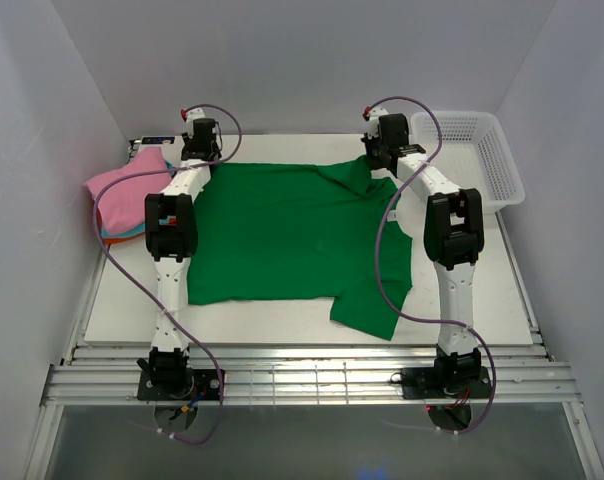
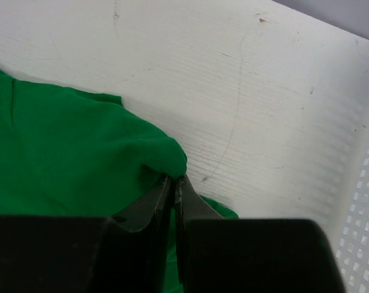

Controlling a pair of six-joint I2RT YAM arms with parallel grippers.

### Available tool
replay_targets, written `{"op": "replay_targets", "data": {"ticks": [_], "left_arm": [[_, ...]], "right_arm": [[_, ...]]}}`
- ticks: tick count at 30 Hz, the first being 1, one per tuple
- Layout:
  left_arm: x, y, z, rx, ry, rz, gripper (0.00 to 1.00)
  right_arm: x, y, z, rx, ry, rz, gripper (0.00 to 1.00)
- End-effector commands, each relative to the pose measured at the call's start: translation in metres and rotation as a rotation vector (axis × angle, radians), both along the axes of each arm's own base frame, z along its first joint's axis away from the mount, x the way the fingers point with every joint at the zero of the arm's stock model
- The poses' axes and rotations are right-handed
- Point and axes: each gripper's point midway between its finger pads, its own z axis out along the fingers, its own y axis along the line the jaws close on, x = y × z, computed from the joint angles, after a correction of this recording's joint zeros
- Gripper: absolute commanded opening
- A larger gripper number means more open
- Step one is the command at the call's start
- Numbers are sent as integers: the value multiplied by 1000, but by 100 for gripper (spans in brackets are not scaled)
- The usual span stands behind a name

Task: Fold and stack the t-shirts
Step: Fold the tshirt

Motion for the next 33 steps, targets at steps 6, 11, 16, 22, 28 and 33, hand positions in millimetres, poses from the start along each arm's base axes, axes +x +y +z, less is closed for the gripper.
{"op": "replay_targets", "data": {"ticks": [6,11,16,22,28,33], "left_arm": [[-7,-5,0,-27,14,-2,54],[-9,-4,-12,-25,40,-1,53],[-9,-3,-14,-21,42,3,46],[-7,-4,-17,-20,46,-1,46],[-8,-3,-21,-19,55,2,43],[-8,-3,-24,-18,57,1,22]], "right_arm": [[9,1,4,10,-18,-2,8],[8,-1,3,1,-17,-3,8],[8,-1,3,2,-17,-2,8],[8,-1,2,2,-16,-2,8],[8,-1,1,-1,-13,0,8],[8,-1,-1,-3,-11,-1,8]]}}
